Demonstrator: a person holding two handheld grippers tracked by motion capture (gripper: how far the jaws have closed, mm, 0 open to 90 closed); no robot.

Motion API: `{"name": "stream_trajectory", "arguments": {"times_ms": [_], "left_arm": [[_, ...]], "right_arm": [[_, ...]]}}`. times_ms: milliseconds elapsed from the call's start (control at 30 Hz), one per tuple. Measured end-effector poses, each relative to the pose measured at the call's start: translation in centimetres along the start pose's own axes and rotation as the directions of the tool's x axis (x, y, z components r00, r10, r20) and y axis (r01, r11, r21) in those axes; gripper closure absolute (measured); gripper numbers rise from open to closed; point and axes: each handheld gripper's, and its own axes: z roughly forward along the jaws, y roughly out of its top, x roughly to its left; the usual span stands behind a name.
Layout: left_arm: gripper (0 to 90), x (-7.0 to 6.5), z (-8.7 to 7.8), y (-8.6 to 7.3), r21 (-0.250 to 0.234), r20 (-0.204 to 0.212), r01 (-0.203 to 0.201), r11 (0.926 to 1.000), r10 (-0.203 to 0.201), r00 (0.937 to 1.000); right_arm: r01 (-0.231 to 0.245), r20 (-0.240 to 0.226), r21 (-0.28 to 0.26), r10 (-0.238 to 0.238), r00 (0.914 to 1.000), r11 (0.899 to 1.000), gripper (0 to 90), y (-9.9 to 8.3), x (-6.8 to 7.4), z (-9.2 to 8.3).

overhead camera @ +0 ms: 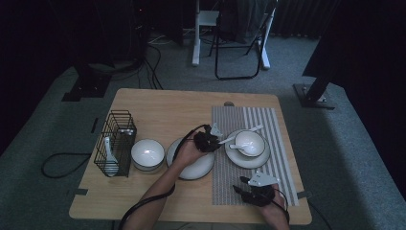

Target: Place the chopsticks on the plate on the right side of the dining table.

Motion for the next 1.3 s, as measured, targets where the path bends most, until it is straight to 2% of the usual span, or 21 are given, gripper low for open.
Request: {"name": "stream_trajectory", "arguments": {"times_ms": [200, 433, 600, 633, 667, 767, 800, 833, 900, 967, 1000, 1033, 1067, 1100, 1167, 1233, 1267, 1300], "left_arm": [[81.4, 0.3, 0.5, 0.2, 0.014, 0.010, -0.036, 0.9992, 0.036, 0.9993], [80.3, 0.4, 1.0, 0.3, 0.006, 0.017, -0.028, 0.9996, 0.027, 0.9995], [73.9, 0.3, 1.0, 0.3, 0.000, 0.025, -0.019, 0.9998, 0.019, 0.9995], [73.9, 0.4, 1.0, 0.2, -0.006, 0.033, -0.005, 1.0000, 0.005, 0.9995], [67.5, 0.4, 0.8, 0.0, -0.010, 0.034, 0.009, 0.9999, -0.008, 0.9994], [61.5, 0.4, 0.5, -0.2, -0.019, 0.036, 0.023, 0.9995, -0.023, 0.9991], [61.1, 0.5, 0.1, -0.5, -0.046, 0.040, 0.056, 0.9974, -0.054, 0.9977], [59.9, 0.5, 0.1, -0.5, -0.046, 0.040, 0.056, 0.9974, -0.054, 0.9977], [59.4, 0.7, -0.4, -0.7, -0.073, 0.040, 0.083, 0.9939, -0.080, 0.9960], [59.4, 0.7, -1.1, -0.9, -0.109, 0.037, 0.103, 0.9887, -0.100, 0.9943], [59.4, 0.7, -1.7, -1.0, -0.148, 0.038, 0.120, 0.9817, -0.116, 0.9926], [59.4, 0.7, -1.7, -1.0, -0.148, 0.038, 0.120, 0.9817, -0.116, 0.9926], [59.4, 0.5, -2.5, -1.1, -0.179, 0.021, 0.125, 0.9759, -0.123, 0.9922], [59.4, 0.5, -2.5, -1.1, -0.179, 0.021, 0.125, 0.9759, -0.123, 0.9922], [59.4, 0.4, -3.1, -1.2, -0.203, 0.014, 0.132, 0.9704, -0.132, 0.9912], [59.4, 0.3, -3.6, -1.3, -0.215, 0.000, 0.141, 0.9664, -0.144, 0.9896], [59.4, 0.3, -4.0, -1.5, -0.226, -0.005, 0.158, 0.9613, -0.163, 0.9865], [59.4, 0.3, -4.0, -1.5, -0.226, -0.005, 0.158, 0.9613, -0.163, 0.9865]], "right_arm": [[0.001, 0.000, -0.001, -0.001, 1.0000, 1.000, 52.3, 0.0, 0.0, 0.0], [0.000, 0.000, -0.002, 0.000, 1.0000, 1.000, 52.3, 0.0, 0.0, -0.1], [0.000, 0.001, -0.002, 0.000, 1.0000, 1.000, 52.2, 0.0, -0.1, -0.1], [0.000, 0.002, -0.001, 0.000, 1.0000, 1.000, 52.2, 0.0, -0.1, -0.1], [-0.001, 0.002, -0.003, 0.001, 1.0000, 1.000, 52.0, 0.0, -0.1, -0.1], [-0.003, 0.003, -0.004, 0.003, 1.0000, 1.000, 51.9, 0.0, -0.1, -0.2], [-0.003, 0.005, -0.006, 0.003, 1.0000, 1.000, 51.9, 0.0, -0.1, -0.2], [-0.003, 0.005, -0.006, 0.003, 1.0000, 1.000, 51.9, 0.0, -0.1, -0.2], [-0.003, 0.005, -0.007, 0.003, 1.0000, 1.000, 51.7, 0.0, -0.1, -0.2], [-0.002, 0.006, -0.006, 0.002, 1.0000, 1.000, 51.7, 0.0, -0.1, -0.2], [0.001, 0.008, -0.008, 0.000, 1.0000, 1.000, 51.2, 0.0, 0.0, -0.2], [0.001, 0.008, -0.008, 0.000, 1.0000, 1.000, 51.2, 0.0, 0.0, -0.2], [0.001, 0.011, -0.008, -0.001, 0.9999, 1.000, 49.0, 0.0, 0.0, -0.2], [0.001, 0.011, -0.008, -0.001, 0.9999, 1.000, 49.0, 0.0, 0.0, -0.2], [0.001, 0.017, -0.009, 0.000, 0.9999, 1.000, 47.6, 0.1, 0.1, -0.3], [-0.002, 0.019, -0.015, 0.002, 0.9998, 1.000, 46.2, 0.1, 0.1, -0.4], [0.001, 0.023, -0.015, -0.001, 0.9997, 1.000, 45.3, 0.2, 0.2, -0.5], [0.001, 0.023, -0.015, -0.001, 0.9997, 1.000, 45.3, 0.2, 0.2, -0.5]]}}
